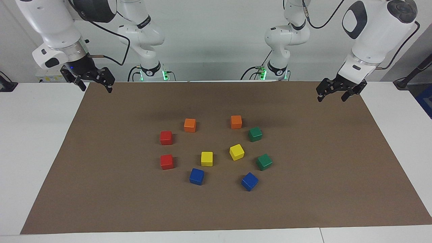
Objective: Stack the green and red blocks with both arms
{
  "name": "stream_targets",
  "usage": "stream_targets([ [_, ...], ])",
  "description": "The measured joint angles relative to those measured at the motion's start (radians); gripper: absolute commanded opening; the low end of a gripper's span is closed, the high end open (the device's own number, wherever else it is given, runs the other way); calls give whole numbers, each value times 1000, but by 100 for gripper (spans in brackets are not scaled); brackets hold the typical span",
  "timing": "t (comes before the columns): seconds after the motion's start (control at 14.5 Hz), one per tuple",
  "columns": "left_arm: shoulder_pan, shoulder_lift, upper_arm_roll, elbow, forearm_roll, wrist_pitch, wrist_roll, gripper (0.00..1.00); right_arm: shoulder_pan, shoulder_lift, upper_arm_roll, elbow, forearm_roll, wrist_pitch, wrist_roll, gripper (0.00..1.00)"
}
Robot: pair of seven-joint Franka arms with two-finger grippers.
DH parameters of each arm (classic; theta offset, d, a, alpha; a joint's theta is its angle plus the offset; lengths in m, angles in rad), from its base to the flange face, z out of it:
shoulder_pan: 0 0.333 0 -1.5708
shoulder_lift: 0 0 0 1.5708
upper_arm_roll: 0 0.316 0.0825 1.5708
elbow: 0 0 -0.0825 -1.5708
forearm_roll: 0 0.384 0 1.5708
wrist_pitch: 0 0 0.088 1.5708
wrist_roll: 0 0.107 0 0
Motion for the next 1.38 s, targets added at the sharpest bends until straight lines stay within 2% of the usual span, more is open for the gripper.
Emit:
stream_targets([
  [0.76, 0, 0, 0, -2, 0, 4, -3, 100, 0, 0, -1, 0, 0, 0, 0, 100],
  [1.04, -5, 0, -6, -39, 0, 81, -95, 100, 6, 0, 3, -1, 1, 2, 0, 100],
  [1.24, -62, 13, -14, -83, 0, 113, -200, 100, 38, 9, 9, -12, 2, 21, 7, 100],
  [1.38, -129, 49, -17, -98, 0, 156, -286, 100, 74, 30, 10, -21, 3, 56, 42, 100],
])
